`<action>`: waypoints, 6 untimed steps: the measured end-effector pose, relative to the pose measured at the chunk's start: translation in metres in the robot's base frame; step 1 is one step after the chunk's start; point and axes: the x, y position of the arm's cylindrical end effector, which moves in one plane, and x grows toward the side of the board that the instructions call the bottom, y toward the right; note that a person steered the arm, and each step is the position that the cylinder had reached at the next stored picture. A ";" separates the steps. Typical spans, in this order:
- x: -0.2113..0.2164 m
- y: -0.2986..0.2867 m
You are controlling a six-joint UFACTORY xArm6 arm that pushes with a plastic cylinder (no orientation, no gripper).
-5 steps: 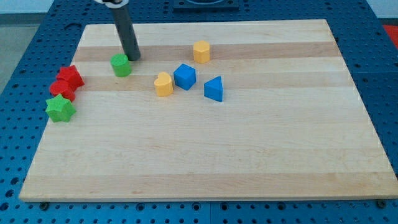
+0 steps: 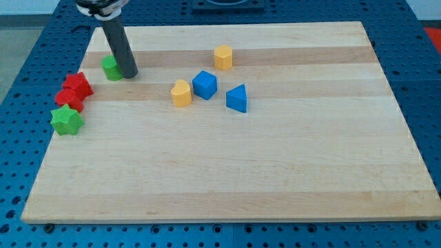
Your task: Push the green circle closer to the red star
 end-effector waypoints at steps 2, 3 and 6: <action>-0.017 -0.001; -0.026 -0.003; -0.028 -0.062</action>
